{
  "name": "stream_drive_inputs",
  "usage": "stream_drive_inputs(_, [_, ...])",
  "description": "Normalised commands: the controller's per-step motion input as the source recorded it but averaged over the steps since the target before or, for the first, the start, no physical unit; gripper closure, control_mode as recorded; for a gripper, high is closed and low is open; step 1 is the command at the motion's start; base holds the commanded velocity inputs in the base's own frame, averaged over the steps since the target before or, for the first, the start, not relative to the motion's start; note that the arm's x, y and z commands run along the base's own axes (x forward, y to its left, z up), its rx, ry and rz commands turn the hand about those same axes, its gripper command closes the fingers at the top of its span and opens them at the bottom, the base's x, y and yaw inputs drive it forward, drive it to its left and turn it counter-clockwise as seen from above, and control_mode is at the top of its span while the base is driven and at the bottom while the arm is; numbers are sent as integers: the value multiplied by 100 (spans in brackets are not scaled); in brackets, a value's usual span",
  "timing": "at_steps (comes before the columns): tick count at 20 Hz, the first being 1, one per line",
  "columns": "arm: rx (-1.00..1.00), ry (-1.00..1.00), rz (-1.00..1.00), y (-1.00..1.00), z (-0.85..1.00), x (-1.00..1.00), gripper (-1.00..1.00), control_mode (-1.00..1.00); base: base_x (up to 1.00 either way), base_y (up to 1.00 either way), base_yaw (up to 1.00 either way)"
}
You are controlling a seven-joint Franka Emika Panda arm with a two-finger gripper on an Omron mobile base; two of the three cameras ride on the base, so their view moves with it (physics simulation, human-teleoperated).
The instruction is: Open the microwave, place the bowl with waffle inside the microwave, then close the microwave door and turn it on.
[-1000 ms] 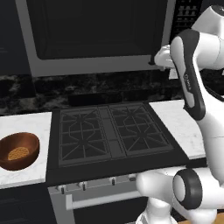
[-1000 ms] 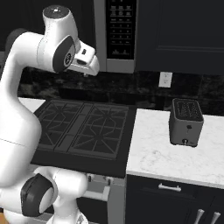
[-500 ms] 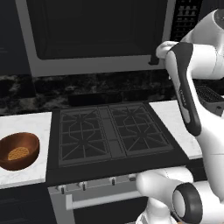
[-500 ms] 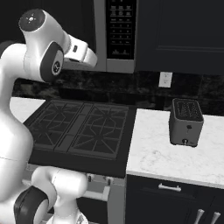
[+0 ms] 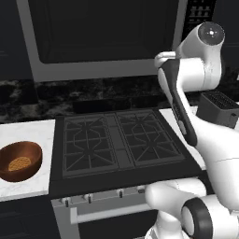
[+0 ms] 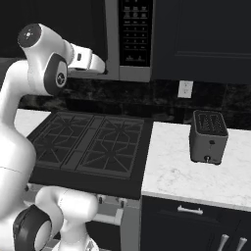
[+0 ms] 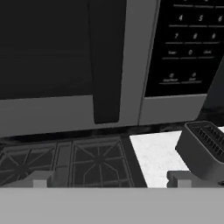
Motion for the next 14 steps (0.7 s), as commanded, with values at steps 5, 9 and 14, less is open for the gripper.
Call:
stream_drive_inputs(5, [0, 3, 0, 3, 7, 57, -100, -100, 0, 0, 0])
stream_drive_inputs(9, [0, 0, 0, 0, 0, 67, -100, -100, 0, 0, 0])
stream_drive_inputs(14, [1, -6, 0, 0, -2, 66, -100, -100, 0, 0, 0])
